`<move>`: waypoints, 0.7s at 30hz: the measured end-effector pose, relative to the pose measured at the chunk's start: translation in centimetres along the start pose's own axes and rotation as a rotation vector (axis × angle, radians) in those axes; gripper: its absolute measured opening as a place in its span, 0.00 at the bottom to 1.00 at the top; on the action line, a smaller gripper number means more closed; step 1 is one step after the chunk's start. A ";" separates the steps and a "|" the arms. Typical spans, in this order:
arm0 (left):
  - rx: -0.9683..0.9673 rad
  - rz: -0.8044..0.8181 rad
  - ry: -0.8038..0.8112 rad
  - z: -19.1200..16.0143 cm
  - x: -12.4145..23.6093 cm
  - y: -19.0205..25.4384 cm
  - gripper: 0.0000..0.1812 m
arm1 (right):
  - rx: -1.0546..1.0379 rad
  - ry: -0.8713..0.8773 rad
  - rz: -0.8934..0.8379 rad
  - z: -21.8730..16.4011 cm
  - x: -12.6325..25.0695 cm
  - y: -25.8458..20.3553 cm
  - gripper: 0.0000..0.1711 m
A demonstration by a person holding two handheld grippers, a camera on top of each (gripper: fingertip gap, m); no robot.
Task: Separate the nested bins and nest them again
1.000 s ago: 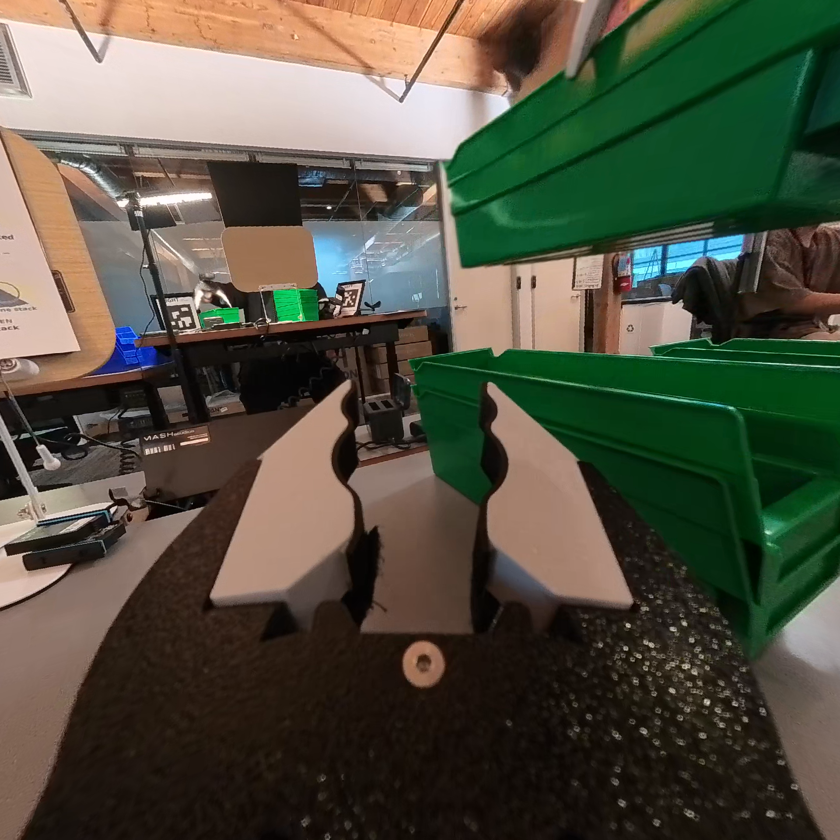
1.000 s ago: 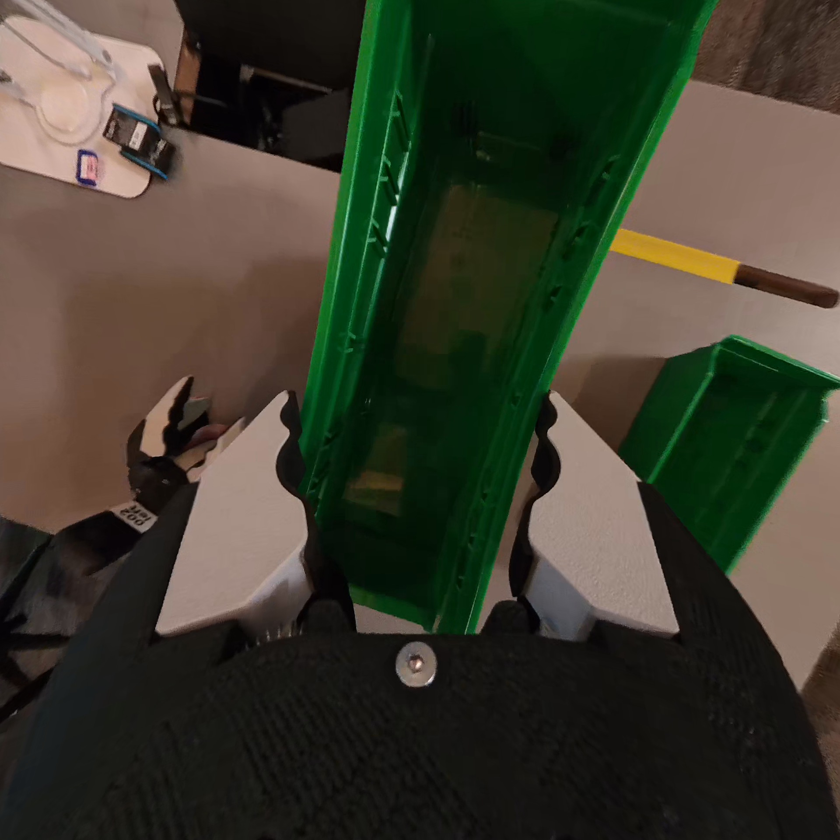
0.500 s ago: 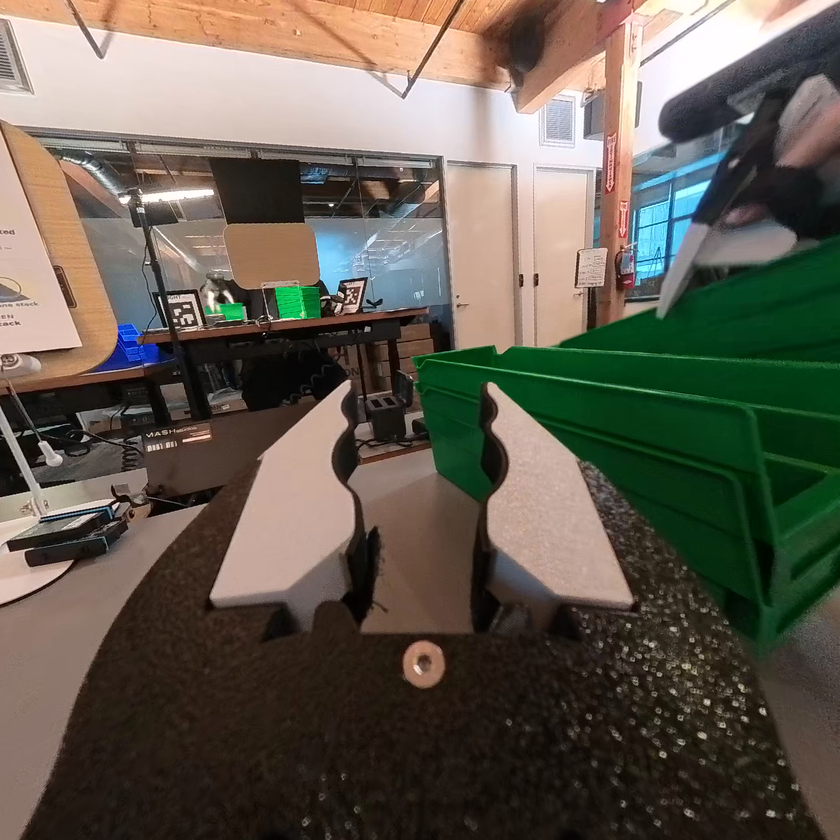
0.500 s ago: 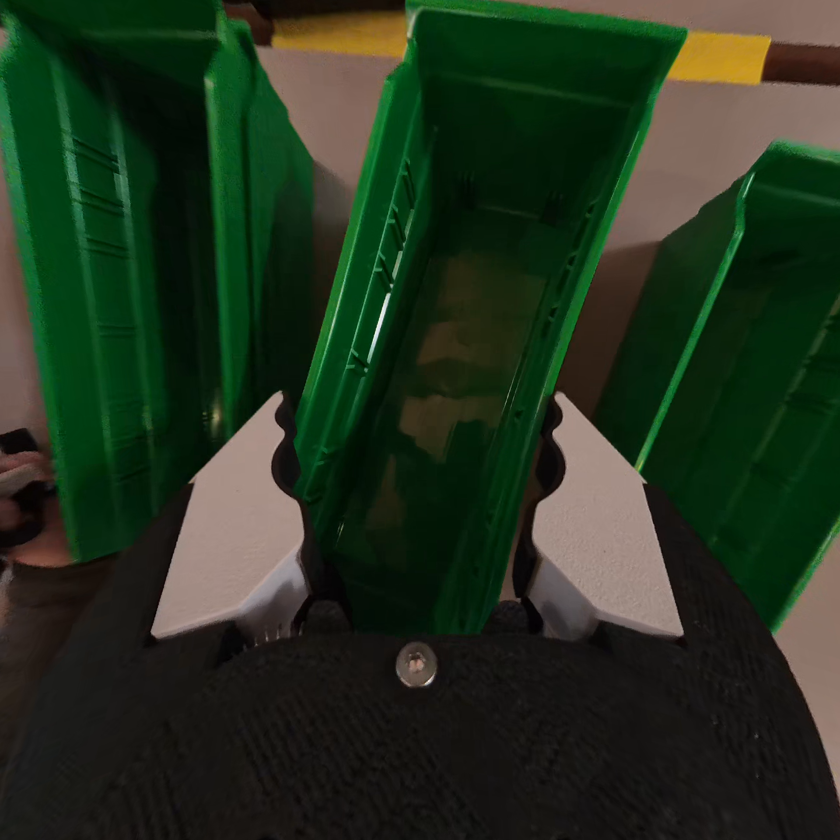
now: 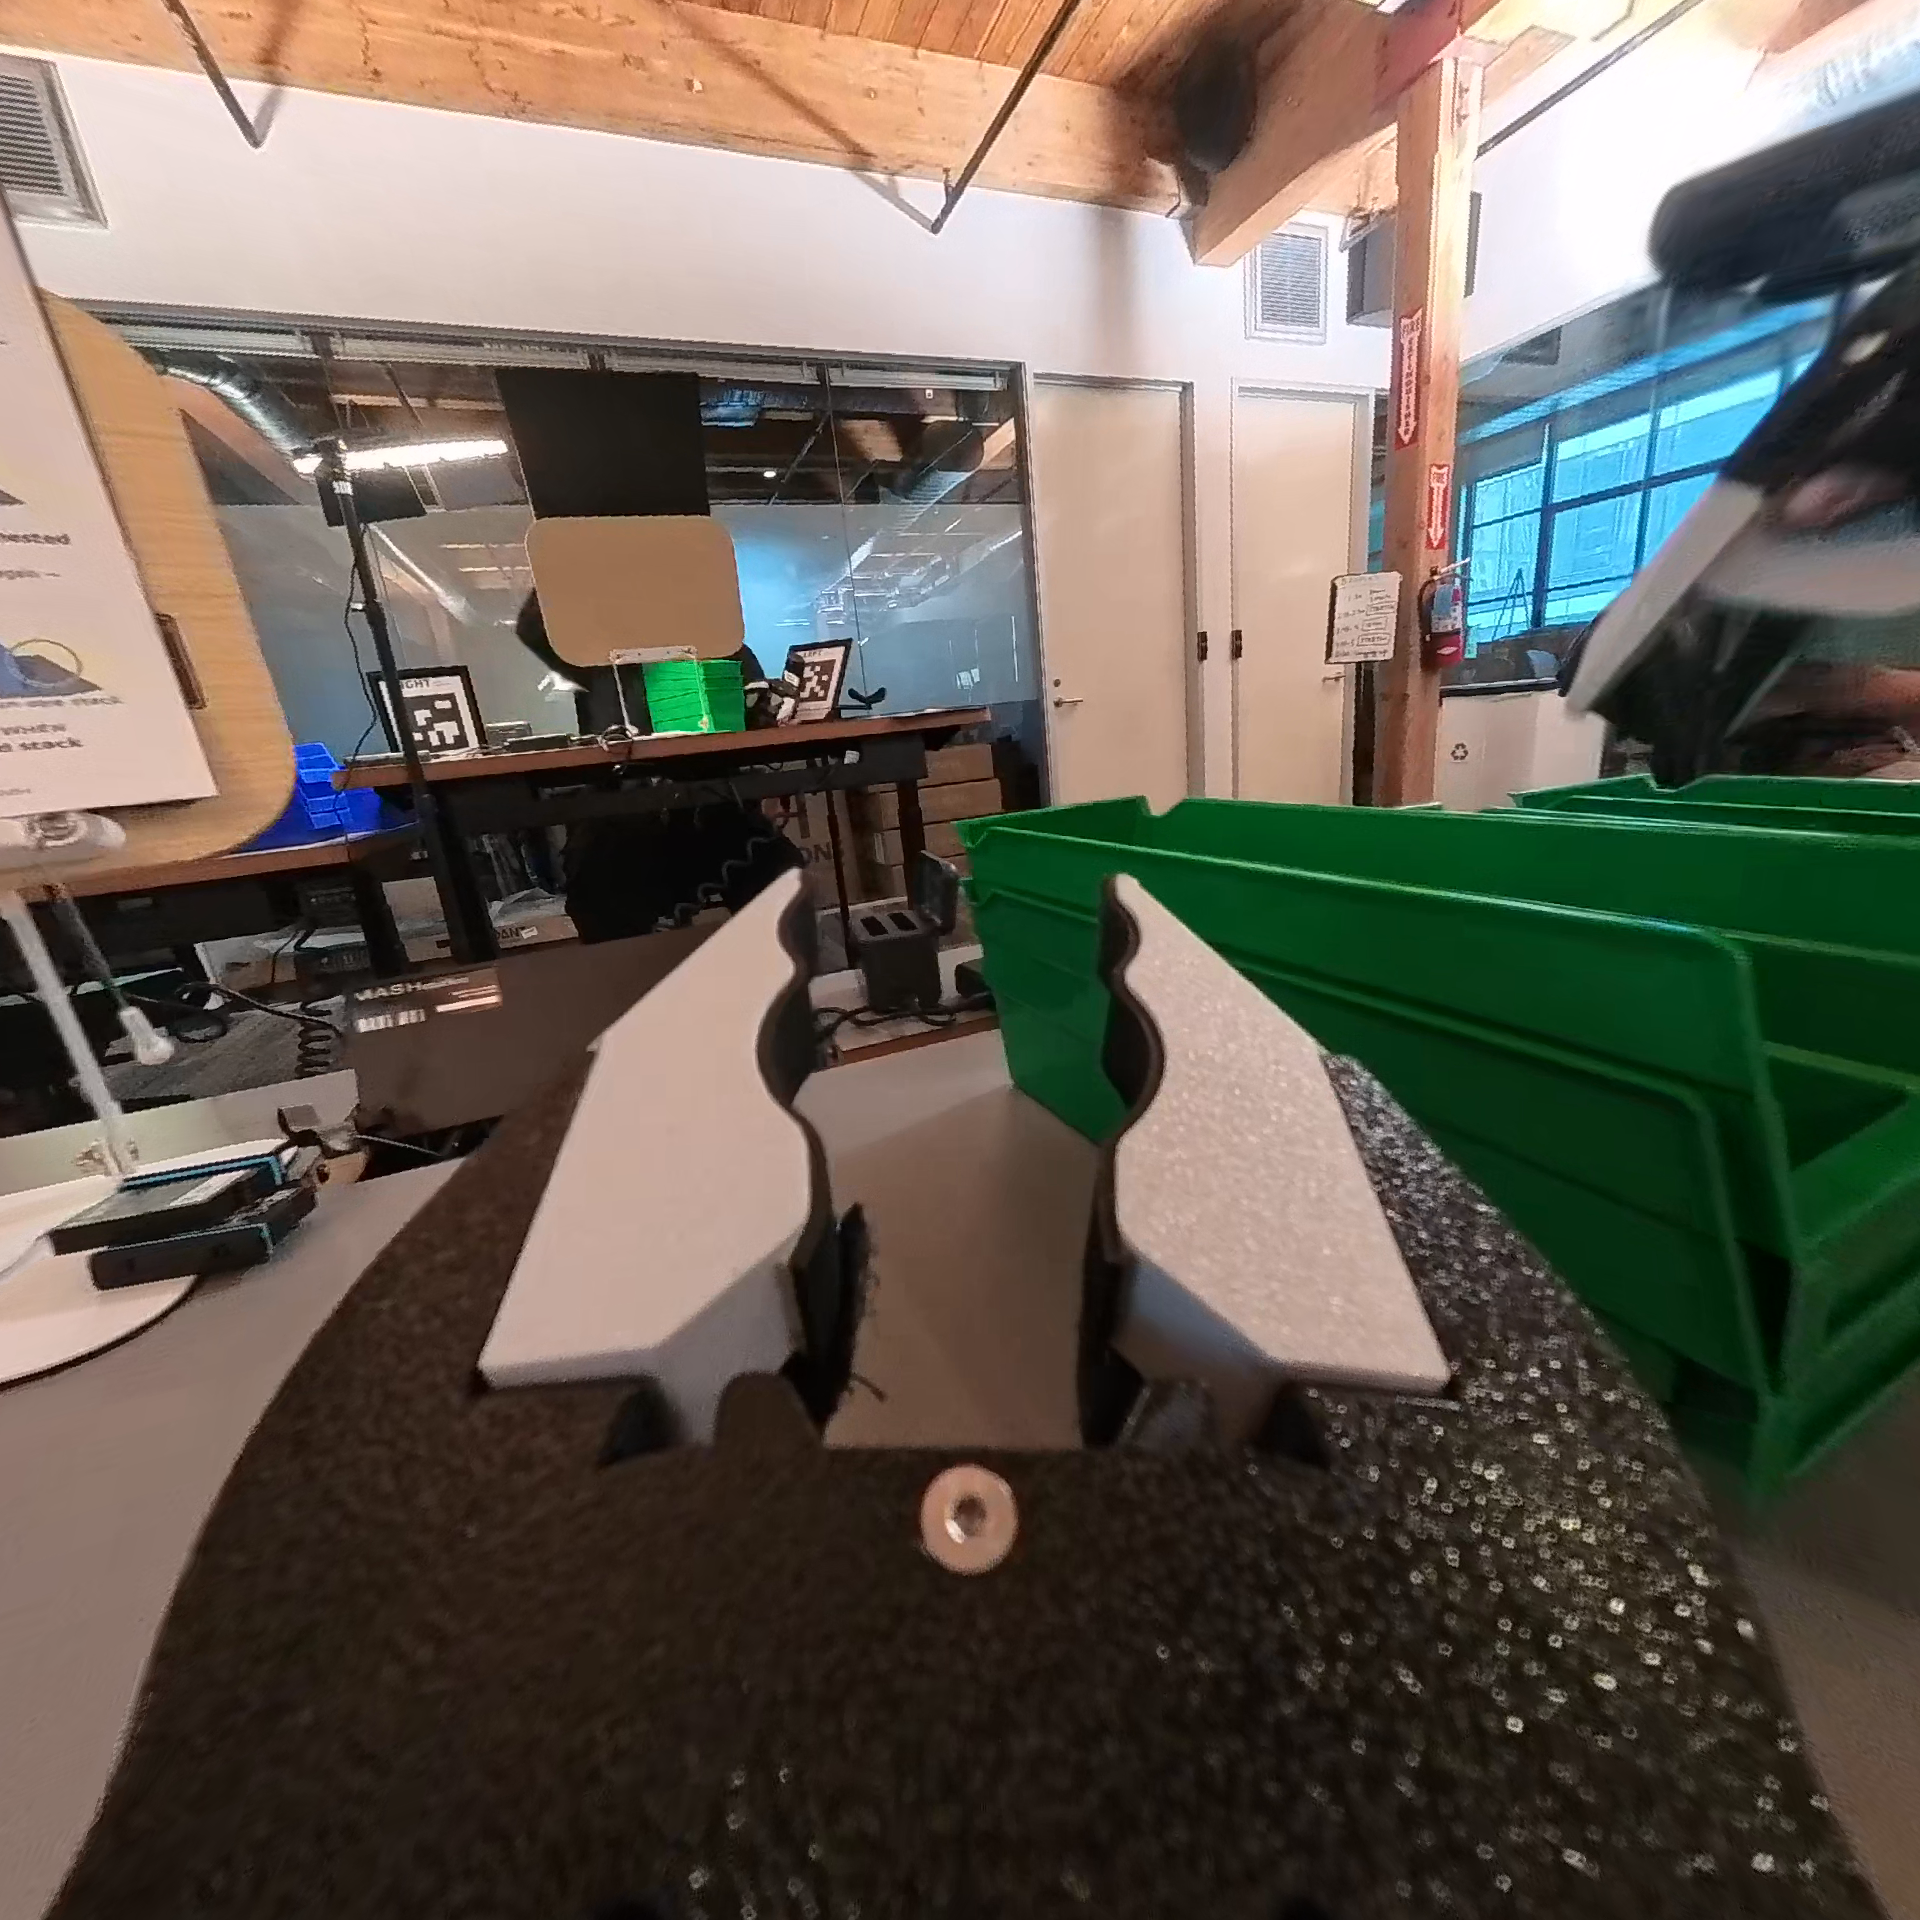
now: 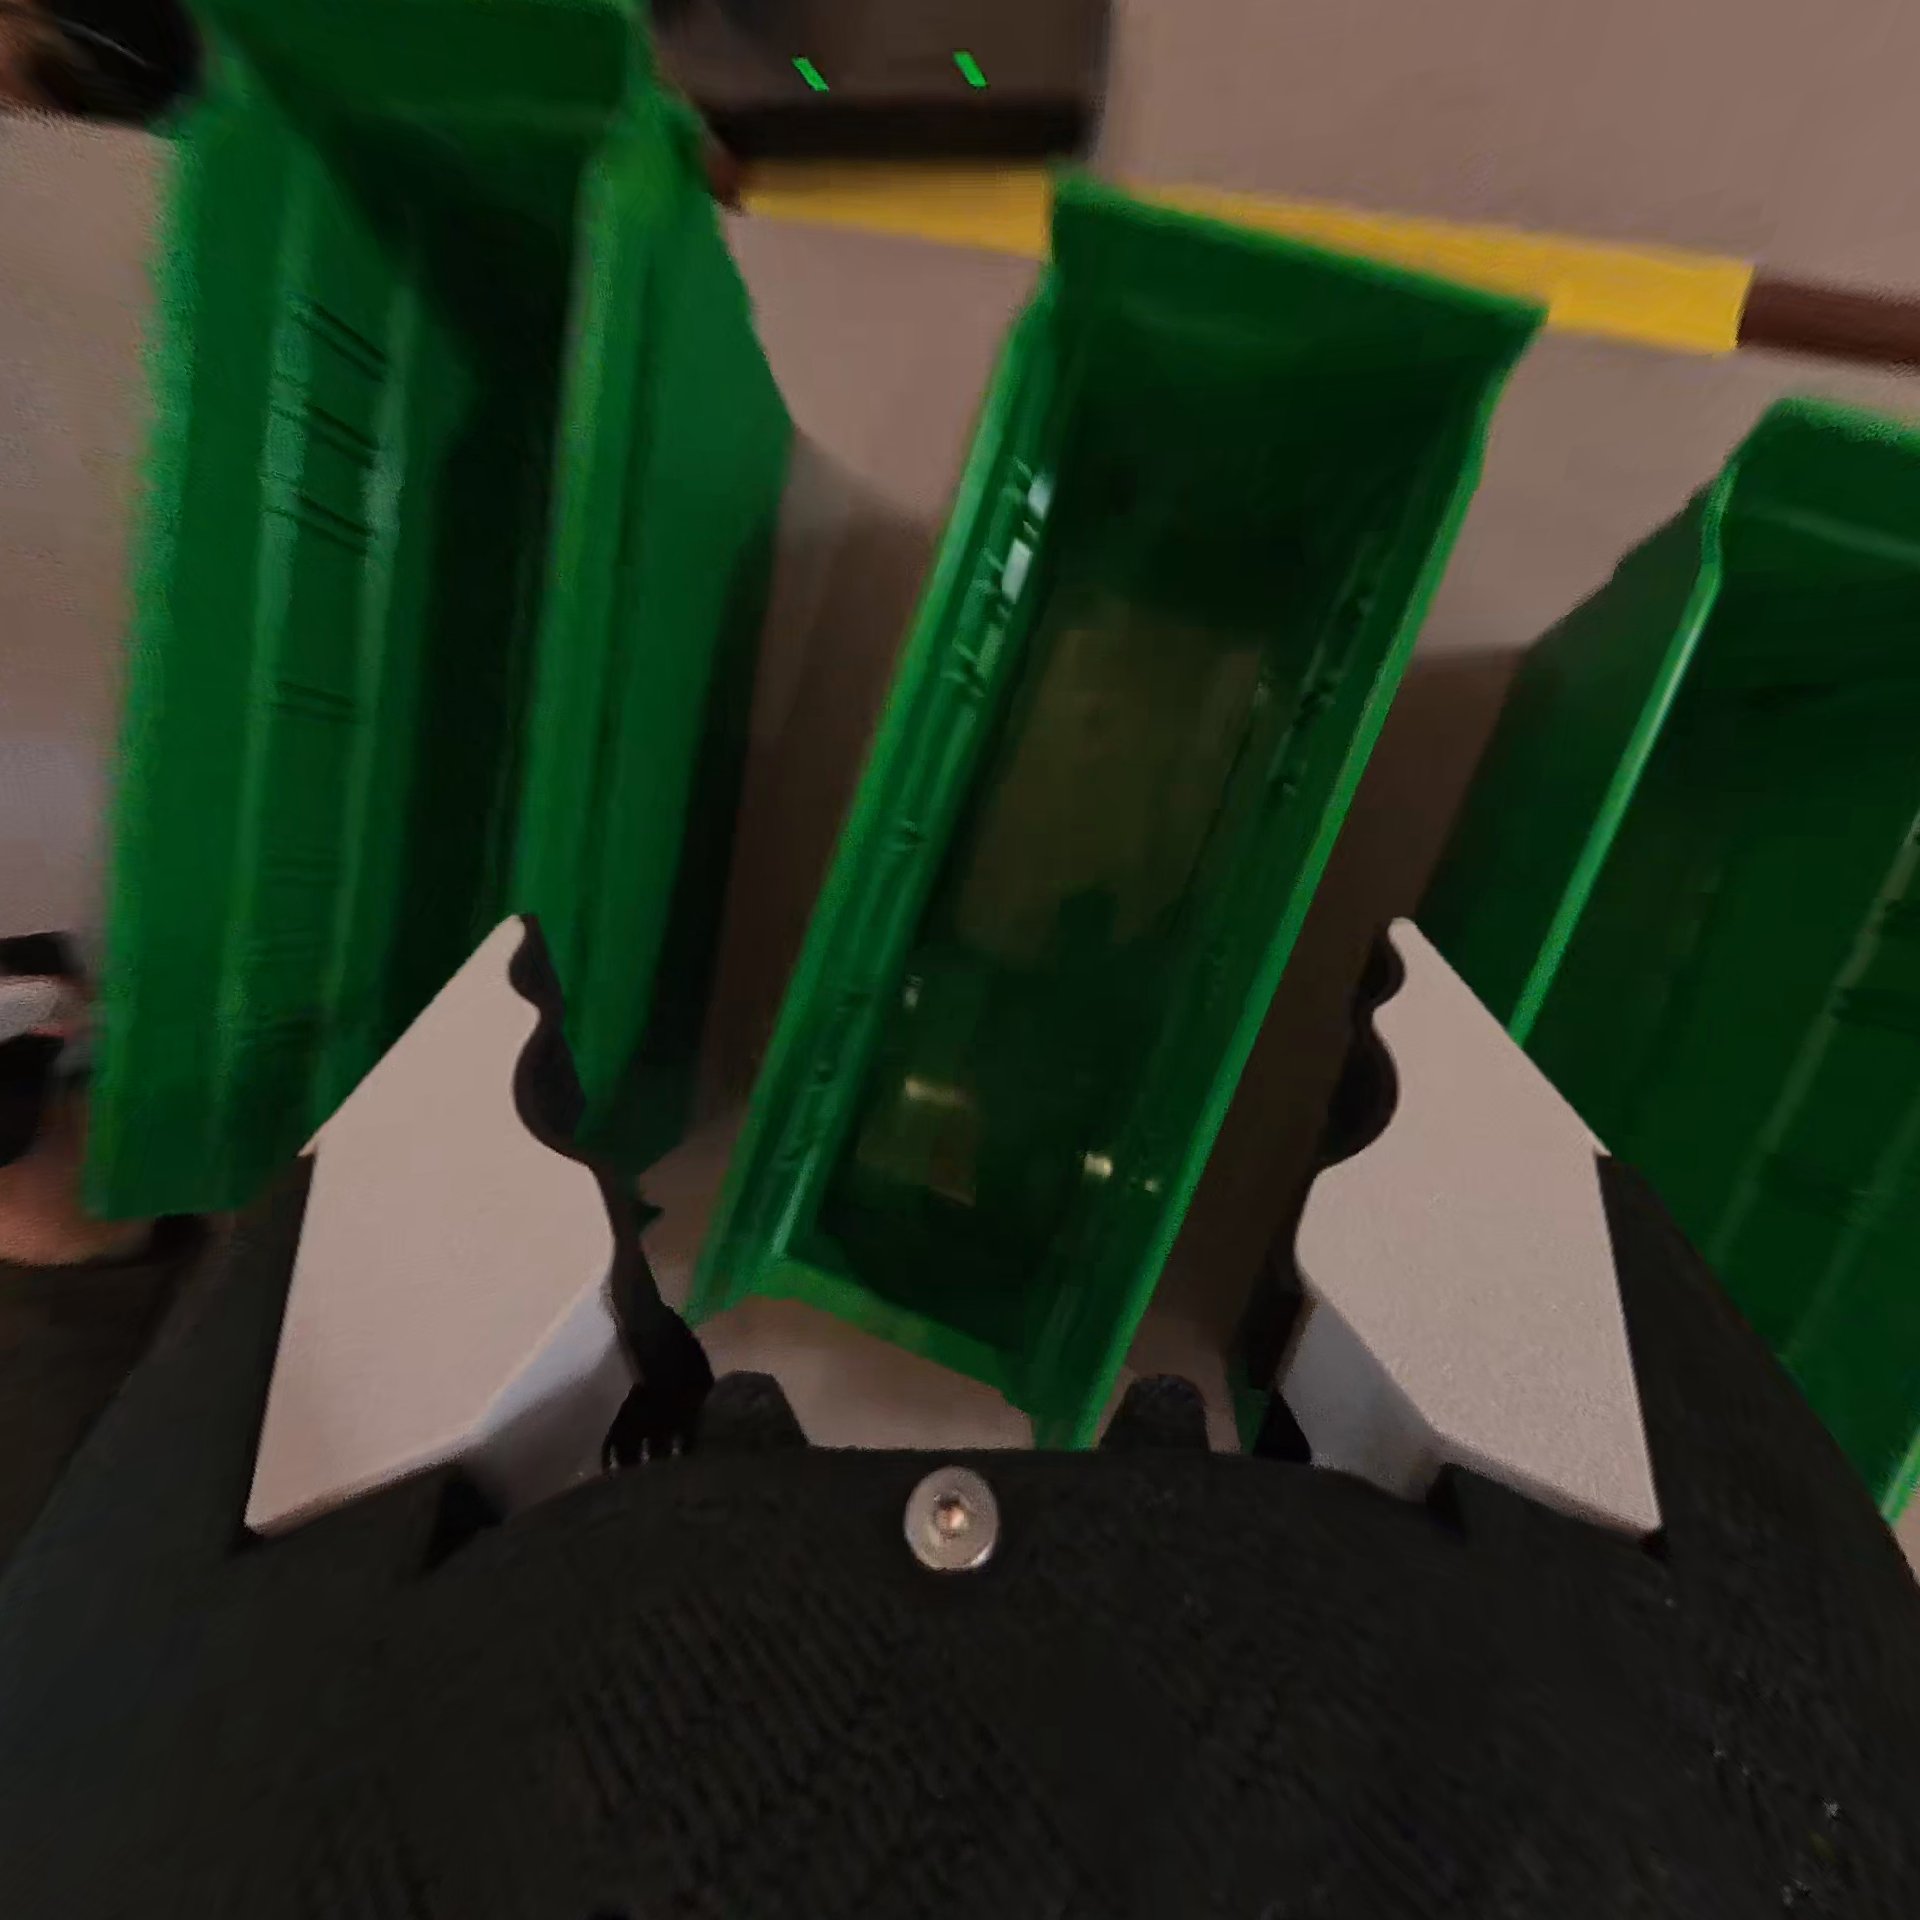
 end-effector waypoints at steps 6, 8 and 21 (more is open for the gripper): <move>0.010 0.064 0.005 0.2 0.3 -1.9 0.28 | 0.078 0.017 0.256 1.1 1.4 -7.6 0.72; 0.011 0.085 0.005 0.2 0.5 -2.5 0.28 | 0.103 -0.021 0.289 0.8 0.3 -9.6 0.70; 0.021 0.152 0.014 0.6 0.9 -4.6 0.29 | 0.141 -0.325 0.075 -0.5 -7.2 -13.3 0.83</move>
Point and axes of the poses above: each gripper's, where its closed fingertips meet, x back along the fingers, z out of its top, y = z × x across the jaws, the point moved 6 cm from there along x, back along the fingers, and after that the axes turned 13 degrees about y, right-handed, at the moved point
